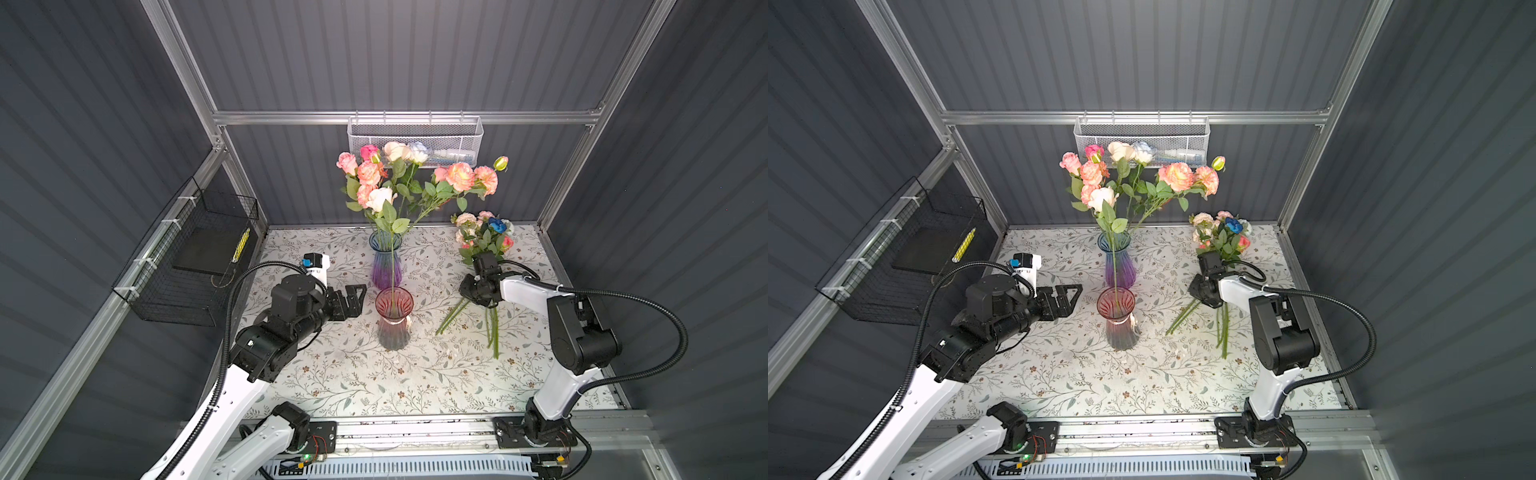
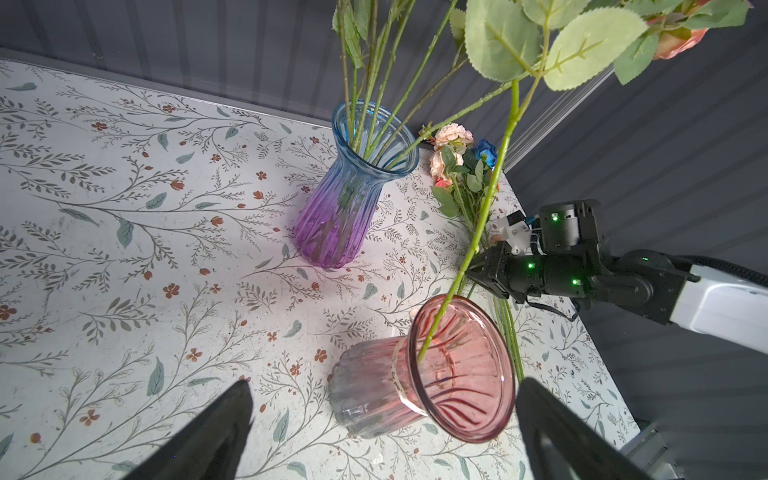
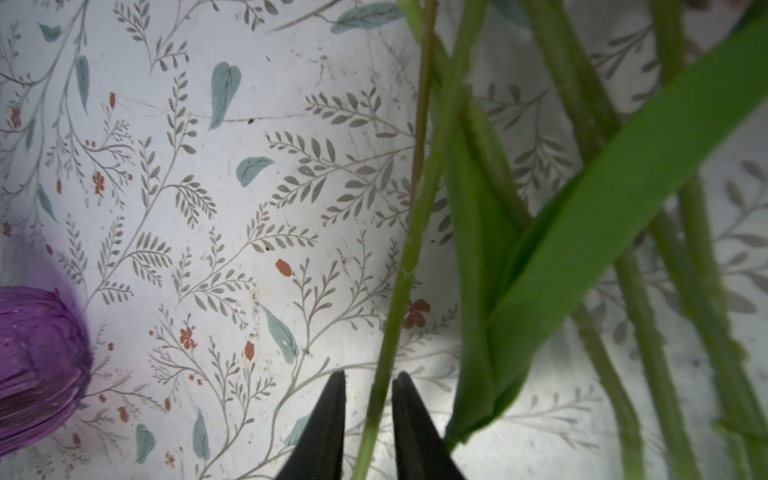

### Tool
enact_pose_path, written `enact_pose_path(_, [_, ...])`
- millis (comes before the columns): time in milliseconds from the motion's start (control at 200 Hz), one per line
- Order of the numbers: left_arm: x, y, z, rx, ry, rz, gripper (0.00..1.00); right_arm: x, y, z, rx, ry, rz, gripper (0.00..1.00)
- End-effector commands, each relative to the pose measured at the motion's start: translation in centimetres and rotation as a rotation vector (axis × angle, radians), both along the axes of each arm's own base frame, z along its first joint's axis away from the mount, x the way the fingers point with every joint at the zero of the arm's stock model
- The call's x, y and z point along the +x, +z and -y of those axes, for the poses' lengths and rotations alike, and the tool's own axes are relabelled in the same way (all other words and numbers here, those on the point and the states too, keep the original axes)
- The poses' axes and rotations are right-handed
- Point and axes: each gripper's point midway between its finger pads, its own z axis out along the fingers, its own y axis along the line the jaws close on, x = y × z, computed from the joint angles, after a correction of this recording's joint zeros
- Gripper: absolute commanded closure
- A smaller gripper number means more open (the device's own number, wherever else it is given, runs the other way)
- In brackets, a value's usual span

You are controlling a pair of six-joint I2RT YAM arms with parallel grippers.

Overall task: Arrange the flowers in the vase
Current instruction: 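Lift a pink rose upright from the pile with the right gripper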

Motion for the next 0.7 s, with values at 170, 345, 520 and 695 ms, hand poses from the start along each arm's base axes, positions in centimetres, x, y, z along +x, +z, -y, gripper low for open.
enact_pose_path(170, [-0.3, -0.4, -0.2, 0.019, -0.002, -0.005, 0.0, 0.1, 0.6, 0.5, -0.026, 0.003, 0.006, 1.0])
enact_pose_path(345, [-0.4, 0.0, -0.2, 0.013, -0.007, 0.003, 0.0, -0.4, 4.8, 1.1, -0.03, 0.014, 0.142, 1.0])
enact_pose_path(520, [-0.3, 1.0, 0.0, 0.009, -0.017, 0.026, 0.0, -2.1, 9.9, 2.0, -0.025, 0.009, 0.288, 1.0])
enact_pose_path(695, [-0.4, 2.4, 0.4, -0.005, -0.043, 0.06, 0.0, -4.8, 15.1, 3.7, -0.021, -0.045, 0.425, 1.0])
